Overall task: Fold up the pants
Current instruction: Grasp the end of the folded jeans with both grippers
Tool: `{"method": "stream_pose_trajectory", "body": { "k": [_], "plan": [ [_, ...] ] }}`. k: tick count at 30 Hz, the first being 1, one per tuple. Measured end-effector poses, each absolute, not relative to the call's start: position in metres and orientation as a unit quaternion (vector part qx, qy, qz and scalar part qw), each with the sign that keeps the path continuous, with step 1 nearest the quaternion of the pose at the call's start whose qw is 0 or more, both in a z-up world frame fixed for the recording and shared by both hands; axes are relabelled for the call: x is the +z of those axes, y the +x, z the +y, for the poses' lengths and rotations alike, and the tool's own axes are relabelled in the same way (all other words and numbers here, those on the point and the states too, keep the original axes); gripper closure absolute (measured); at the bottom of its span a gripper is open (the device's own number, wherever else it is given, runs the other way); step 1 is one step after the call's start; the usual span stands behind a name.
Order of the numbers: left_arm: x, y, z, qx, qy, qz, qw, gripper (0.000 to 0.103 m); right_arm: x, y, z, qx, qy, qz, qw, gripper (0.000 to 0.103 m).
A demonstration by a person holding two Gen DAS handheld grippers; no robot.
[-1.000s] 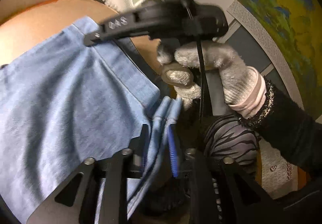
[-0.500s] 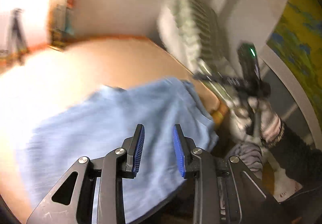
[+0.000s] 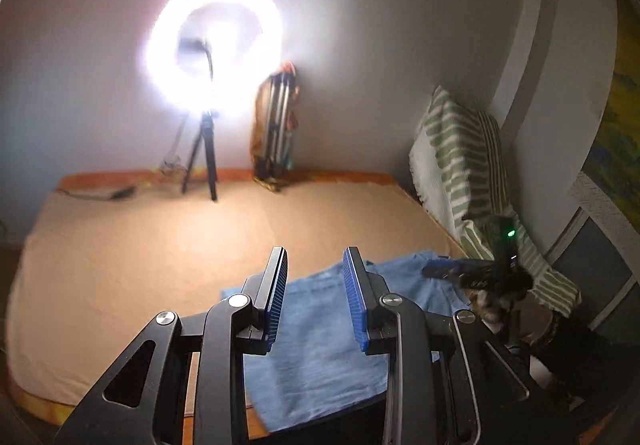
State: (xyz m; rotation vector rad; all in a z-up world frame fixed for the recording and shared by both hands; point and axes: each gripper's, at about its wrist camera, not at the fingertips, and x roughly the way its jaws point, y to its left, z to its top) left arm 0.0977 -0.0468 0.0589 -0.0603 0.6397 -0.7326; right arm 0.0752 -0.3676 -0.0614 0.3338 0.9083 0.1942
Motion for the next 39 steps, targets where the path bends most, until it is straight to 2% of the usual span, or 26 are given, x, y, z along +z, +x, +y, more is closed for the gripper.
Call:
{"method": "stream_pose_trajectory", "body": {
  "k": [5,7,8,14,21,26,32,39],
  "plan": [
    [0.095,0.077,-0.055,-0.364,-0.018,0.305,0.880,0.076,-0.063,0.092,-0.337,0.130,0.158,0.441,0.874,0.050],
    [0.095,0.073,-0.059,-0.369,-0.024,0.309,0.876,0.062,-0.065,0.099,-0.325,0.147,0.156,0.444,0.870,0.050],
    [0.091,0.071,-0.059,-0.369,-0.032,0.312,0.875,0.061,-0.067,0.104,-0.316,0.159,0.153,0.447,0.867,0.050],
    [0.031,0.068,-0.057,-0.359,-0.070,0.351,0.862,0.061,-0.084,0.134,-0.257,0.238,0.141,0.480,0.832,0.050],
    [-0.080,0.063,-0.019,-0.291,-0.129,0.430,0.845,0.061,-0.125,0.171,-0.193,0.281,0.137,0.543,0.780,0.050],
    [-0.134,0.064,-0.014,-0.267,-0.120,0.462,0.837,0.061,-0.148,0.187,-0.152,0.301,0.127,0.583,0.744,0.053],
    [-0.173,0.075,-0.020,-0.267,-0.117,0.482,0.826,0.063,-0.169,0.192,-0.111,0.302,0.079,0.626,0.714,0.052],
    [-0.191,0.085,-0.025,-0.271,-0.133,0.484,0.821,0.063,-0.190,0.202,-0.094,0.266,0.059,0.658,0.702,0.051]
  ]
}}
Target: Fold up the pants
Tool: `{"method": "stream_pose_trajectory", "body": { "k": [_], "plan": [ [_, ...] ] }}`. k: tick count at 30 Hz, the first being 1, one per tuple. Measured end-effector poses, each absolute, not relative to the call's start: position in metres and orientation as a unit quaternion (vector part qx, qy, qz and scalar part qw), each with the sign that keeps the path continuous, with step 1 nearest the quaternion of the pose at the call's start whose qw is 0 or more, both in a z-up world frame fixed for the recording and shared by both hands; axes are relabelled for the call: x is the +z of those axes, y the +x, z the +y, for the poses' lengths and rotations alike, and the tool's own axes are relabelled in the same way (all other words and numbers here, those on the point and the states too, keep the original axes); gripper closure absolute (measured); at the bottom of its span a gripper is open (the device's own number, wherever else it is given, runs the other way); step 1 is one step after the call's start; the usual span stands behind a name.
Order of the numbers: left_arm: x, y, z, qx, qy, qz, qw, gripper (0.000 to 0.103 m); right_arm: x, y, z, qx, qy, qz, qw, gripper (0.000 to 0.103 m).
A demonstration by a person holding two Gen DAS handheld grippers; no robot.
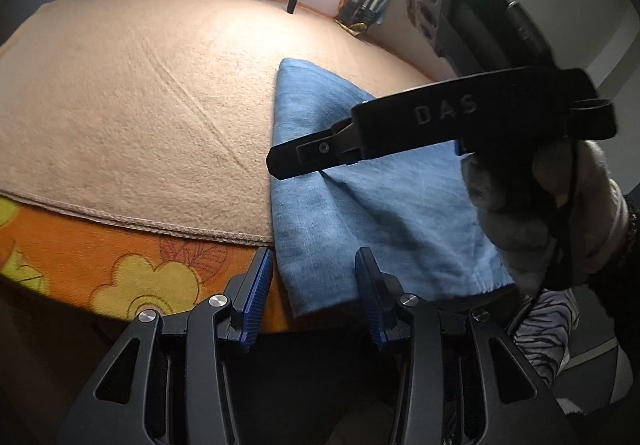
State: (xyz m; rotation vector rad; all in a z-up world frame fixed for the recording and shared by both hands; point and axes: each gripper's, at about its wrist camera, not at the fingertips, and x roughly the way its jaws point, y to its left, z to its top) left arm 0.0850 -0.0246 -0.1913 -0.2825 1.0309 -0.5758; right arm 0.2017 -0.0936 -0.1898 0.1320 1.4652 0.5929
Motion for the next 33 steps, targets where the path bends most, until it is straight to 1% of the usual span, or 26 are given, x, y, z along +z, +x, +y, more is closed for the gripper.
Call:
{"method": "stream_pose_trajectory", "body": {
  "k": [4,8,12,14,17,19,20,22,23,24,26,28,33],
  "plan": [
    [-0.197,0.088,-0.024,-0.281,-0.153,0.482,0.816,0.063,-0.185,0.208,-0.085,0.236,0.039,0.666,0.706,0.051],
    [-0.198,0.083,-0.025,-0.295,-0.164,0.471,0.815,0.066,-0.181,0.219,-0.073,0.198,0.011,0.672,0.713,0.051],
    [-0.196,0.085,-0.024,-0.300,-0.170,0.464,0.816,0.066,-0.185,0.222,-0.057,0.172,-0.053,0.681,0.710,0.052],
    [-0.195,0.085,-0.026,-0.302,-0.164,0.462,0.818,0.066,-0.188,0.221,-0.049,0.161,-0.082,0.682,0.709,0.054],
    [-0.192,0.082,-0.030,-0.301,-0.150,0.457,0.823,0.066,-0.188,0.219,-0.044,0.147,-0.113,0.675,0.714,0.067],
    [-0.191,0.081,-0.031,-0.299,-0.146,0.456,0.825,0.066,-0.187,0.218,-0.048,0.144,-0.117,0.671,0.718,0.079],
    [-0.190,0.081,-0.031,-0.297,-0.144,0.456,0.827,0.066,-0.187,0.217,-0.045,0.143,-0.109,0.670,0.720,0.081],
    [-0.189,0.080,-0.033,-0.291,-0.134,0.455,0.831,0.066,-0.186,0.217,-0.054,0.145,-0.082,0.668,0.726,0.091],
    [-0.190,0.080,-0.036,-0.289,-0.131,0.455,0.832,0.066,-0.184,0.216,-0.060,0.149,-0.066,0.665,0.729,0.093],
    [-0.189,0.080,-0.039,-0.286,-0.126,0.455,0.834,0.062,-0.182,0.214,-0.064,0.152,-0.052,0.662,0.732,0.096],
    [-0.190,0.083,-0.045,-0.278,-0.115,0.456,0.838,0.059,-0.178,0.211,-0.073,0.160,-0.033,0.654,0.739,0.099],
    [-0.191,0.085,-0.048,-0.265,-0.106,0.459,0.841,0.051,-0.174,0.209,-0.085,0.166,0.001,0.649,0.743,0.100],
    [-0.194,0.093,-0.054,-0.256,-0.099,0.457,0.846,0.050,-0.167,0.205,-0.113,0.179,0.062,0.632,0.751,0.101]
  ]
}}
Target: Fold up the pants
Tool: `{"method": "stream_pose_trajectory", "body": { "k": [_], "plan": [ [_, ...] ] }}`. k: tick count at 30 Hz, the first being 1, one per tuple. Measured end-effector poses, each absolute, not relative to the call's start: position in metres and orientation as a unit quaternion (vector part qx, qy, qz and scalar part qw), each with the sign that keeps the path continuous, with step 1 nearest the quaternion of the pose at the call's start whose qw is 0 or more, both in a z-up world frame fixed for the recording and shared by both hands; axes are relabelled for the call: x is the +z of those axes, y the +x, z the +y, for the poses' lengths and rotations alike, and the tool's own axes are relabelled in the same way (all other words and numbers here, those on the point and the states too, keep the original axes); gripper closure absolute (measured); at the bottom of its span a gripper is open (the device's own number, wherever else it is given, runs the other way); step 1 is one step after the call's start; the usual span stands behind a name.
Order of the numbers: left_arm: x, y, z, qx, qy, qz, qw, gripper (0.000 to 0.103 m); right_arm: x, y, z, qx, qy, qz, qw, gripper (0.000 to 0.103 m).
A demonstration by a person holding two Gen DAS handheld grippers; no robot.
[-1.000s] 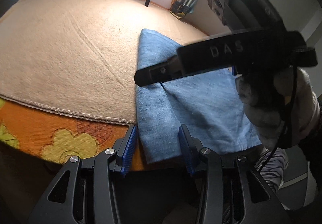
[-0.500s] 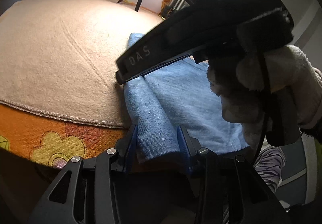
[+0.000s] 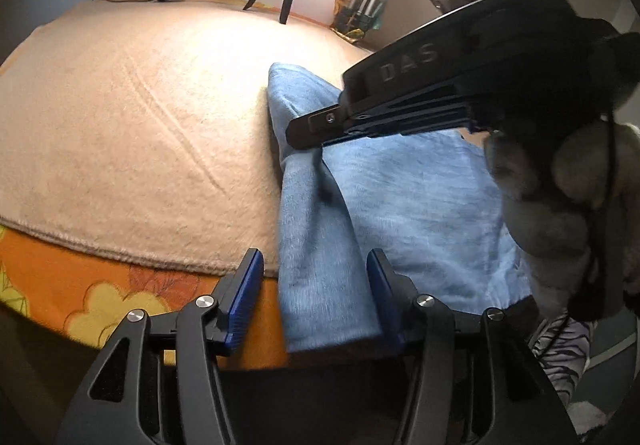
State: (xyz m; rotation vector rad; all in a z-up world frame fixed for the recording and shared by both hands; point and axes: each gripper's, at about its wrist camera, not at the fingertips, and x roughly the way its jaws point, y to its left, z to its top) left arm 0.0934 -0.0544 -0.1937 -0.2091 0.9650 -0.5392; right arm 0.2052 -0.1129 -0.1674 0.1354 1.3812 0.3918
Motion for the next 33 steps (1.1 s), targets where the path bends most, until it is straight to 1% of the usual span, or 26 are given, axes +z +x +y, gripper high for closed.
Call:
{"method": "stream_pose_trajectory", "body": {
  "k": [5,6,7,8,9,12,14,15,18,19,22,25,26,27,28,29,31,33],
  "plan": [
    [-0.195,0.102,-0.063,-0.266,-0.110,0.456,0.842,0.050,-0.156,0.199,-0.141,0.193,0.114,0.610,0.760,0.102],
    [-0.196,0.103,-0.064,-0.273,-0.121,0.454,0.839,0.053,-0.153,0.199,-0.147,0.195,0.123,0.606,0.761,0.102],
    [-0.195,0.100,-0.063,-0.278,-0.127,0.452,0.838,0.063,-0.151,0.198,-0.154,0.198,0.132,0.602,0.762,0.102],
    [-0.195,0.101,-0.065,-0.286,-0.132,0.451,0.835,0.070,-0.148,0.198,-0.153,0.198,0.140,0.599,0.763,0.102],
    [-0.194,0.101,-0.069,-0.294,-0.132,0.448,0.834,0.071,-0.147,0.197,-0.148,0.197,0.148,0.597,0.764,0.102],
    [-0.189,0.097,-0.076,-0.312,-0.134,0.434,0.834,0.080,-0.146,0.195,-0.159,0.198,0.161,0.594,0.763,0.102],
    [-0.182,0.094,-0.082,-0.323,-0.129,0.422,0.837,0.084,-0.143,0.194,-0.162,0.205,0.153,0.590,0.766,0.099],
    [-0.179,0.092,-0.086,-0.327,-0.123,0.416,0.839,0.085,-0.141,0.194,-0.164,0.212,0.154,0.589,0.764,0.093],
    [-0.173,0.088,-0.094,-0.334,-0.111,0.406,0.843,0.085,-0.137,0.203,-0.167,0.214,0.144,0.592,0.764,0.053],
    [-0.171,0.087,-0.097,-0.335,-0.108,0.403,0.845,0.085,-0.134,0.209,-0.166,0.206,0.133,0.593,0.767,0.049],
    [-0.167,0.086,-0.104,-0.336,-0.096,0.396,0.849,0.085,-0.137,0.224,-0.150,0.198,0.092,0.599,0.770,0.046],
    [-0.161,0.082,-0.112,-0.337,-0.075,0.386,0.855,0.085,-0.153,0.239,-0.134,0.176,0.034,0.628,0.757,0.046],
    [-0.159,0.081,-0.115,-0.338,-0.071,0.384,0.856,0.085,-0.157,0.241,-0.130,0.171,0.017,0.633,0.755,0.049],
    [-0.157,0.080,-0.117,-0.337,-0.066,0.382,0.858,0.085,-0.160,0.242,-0.127,0.167,-0.003,0.635,0.754,0.062],
    [-0.155,0.080,-0.120,-0.338,-0.062,0.381,0.859,0.085,-0.162,0.241,-0.126,0.168,-0.012,0.637,0.752,0.073],
    [-0.153,0.080,-0.121,-0.338,-0.062,0.380,0.859,0.085,-0.162,0.241,-0.130,0.170,-0.007,0.637,0.752,0.077],
    [-0.148,0.081,-0.129,-0.344,-0.060,0.377,0.858,0.085,-0.153,0.236,-0.147,0.178,0.019,0.624,0.761,0.090],
    [-0.141,0.077,-0.139,-0.355,-0.051,0.369,0.857,0.085,-0.140,0.227,-0.169,0.182,0.042,0.605,0.774,0.094]
  ]
}}
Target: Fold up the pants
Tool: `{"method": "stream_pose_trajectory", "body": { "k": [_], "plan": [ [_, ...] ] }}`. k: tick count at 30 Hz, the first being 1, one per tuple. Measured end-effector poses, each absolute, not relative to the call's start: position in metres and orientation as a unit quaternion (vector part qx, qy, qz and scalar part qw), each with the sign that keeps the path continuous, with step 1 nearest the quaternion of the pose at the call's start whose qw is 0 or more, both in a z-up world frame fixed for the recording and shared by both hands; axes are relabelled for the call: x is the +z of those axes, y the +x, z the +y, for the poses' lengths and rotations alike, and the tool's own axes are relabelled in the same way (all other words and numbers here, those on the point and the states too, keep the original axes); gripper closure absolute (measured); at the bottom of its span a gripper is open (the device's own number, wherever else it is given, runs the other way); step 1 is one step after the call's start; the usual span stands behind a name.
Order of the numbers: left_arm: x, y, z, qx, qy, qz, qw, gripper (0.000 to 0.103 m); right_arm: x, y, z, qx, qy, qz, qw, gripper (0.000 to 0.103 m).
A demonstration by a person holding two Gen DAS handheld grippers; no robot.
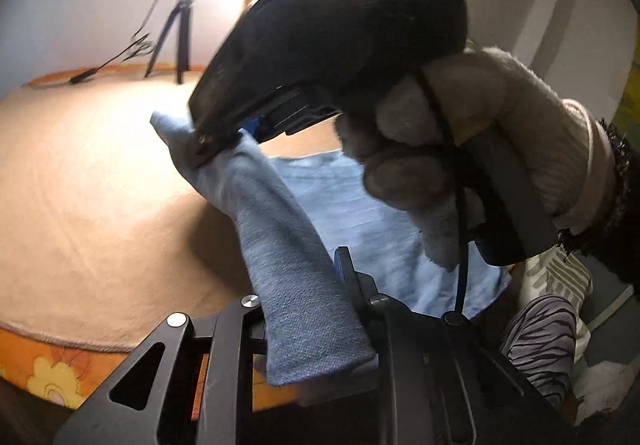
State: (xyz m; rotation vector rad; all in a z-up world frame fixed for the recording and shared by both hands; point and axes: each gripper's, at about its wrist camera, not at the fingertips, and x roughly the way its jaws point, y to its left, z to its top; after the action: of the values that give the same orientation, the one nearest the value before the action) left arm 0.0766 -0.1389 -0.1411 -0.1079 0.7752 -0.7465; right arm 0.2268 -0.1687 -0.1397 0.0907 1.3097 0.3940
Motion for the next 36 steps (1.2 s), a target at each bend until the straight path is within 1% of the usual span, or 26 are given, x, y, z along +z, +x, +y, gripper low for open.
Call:
{"method": "stream_pose_trajectory", "body": {
  "k": [8,12,15,19,22,26,27,29,30,31,32,33,34,36],
  "plan": [
    [-0.108,0.049,-0.218,-0.429,-0.005,0.331,0.840,0.085,-0.087,0.162,-0.294,0.164,0.175,0.521,0.819,0.096],
    [-0.103,0.036,-0.267,-0.471,0.020,0.325,0.820,0.085,-0.078,0.115,-0.367,0.135,0.233,0.479,0.835,0.096],
    [-0.108,0.024,-0.309,-0.499,0.035,0.329,0.801,0.085,-0.082,0.079,-0.419,0.107,0.268,0.458,0.841,0.096],
    [-0.121,0.009,-0.359,-0.531,0.053,0.342,0.773,0.085,-0.102,0.041,-0.484,0.071,0.310,0.445,0.837,0.096],
    [-0.136,0.002,-0.394,-0.544,0.074,0.354,0.757,0.085,-0.120,0.021,-0.518,0.052,0.345,0.437,0.829,0.096],
    [-0.150,0.002,-0.420,-0.535,0.088,0.376,0.751,0.085,-0.152,0.013,-0.546,0.038,0.377,0.444,0.812,0.095],
    [-0.154,0.001,-0.425,-0.533,0.092,0.380,0.751,0.085,-0.160,0.012,-0.553,0.034,0.383,0.446,0.808,0.094],
    [-0.156,-0.003,-0.429,-0.531,0.102,0.378,0.752,0.081,-0.170,0.008,-0.564,0.027,0.396,0.447,0.802,0.090],
    [-0.157,-0.006,-0.433,-0.531,0.110,0.376,0.752,0.075,-0.173,0.005,-0.569,0.024,0.399,0.448,0.800,0.085],
    [-0.157,-0.010,-0.438,-0.531,0.120,0.373,0.752,0.070,-0.175,0.003,-0.574,0.022,0.401,0.446,0.800,0.077],
    [-0.157,-0.014,-0.441,-0.531,0.126,0.370,0.752,0.067,-0.175,0.000,-0.581,0.012,0.402,0.443,0.801,0.071],
    [-0.157,-0.018,-0.444,-0.534,0.132,0.365,0.751,0.062,-0.173,-0.003,-0.587,0.005,0.403,0.438,0.804,0.064],
    [-0.156,-0.023,-0.447,-0.536,0.139,0.359,0.752,0.059,-0.170,-0.007,-0.592,0.003,0.404,0.431,0.807,0.063],
    [-0.153,-0.035,-0.455,-0.554,0.141,0.351,0.741,0.059,-0.164,-0.012,-0.596,0.003,0.398,0.426,0.813,0.060]
  ]
}}
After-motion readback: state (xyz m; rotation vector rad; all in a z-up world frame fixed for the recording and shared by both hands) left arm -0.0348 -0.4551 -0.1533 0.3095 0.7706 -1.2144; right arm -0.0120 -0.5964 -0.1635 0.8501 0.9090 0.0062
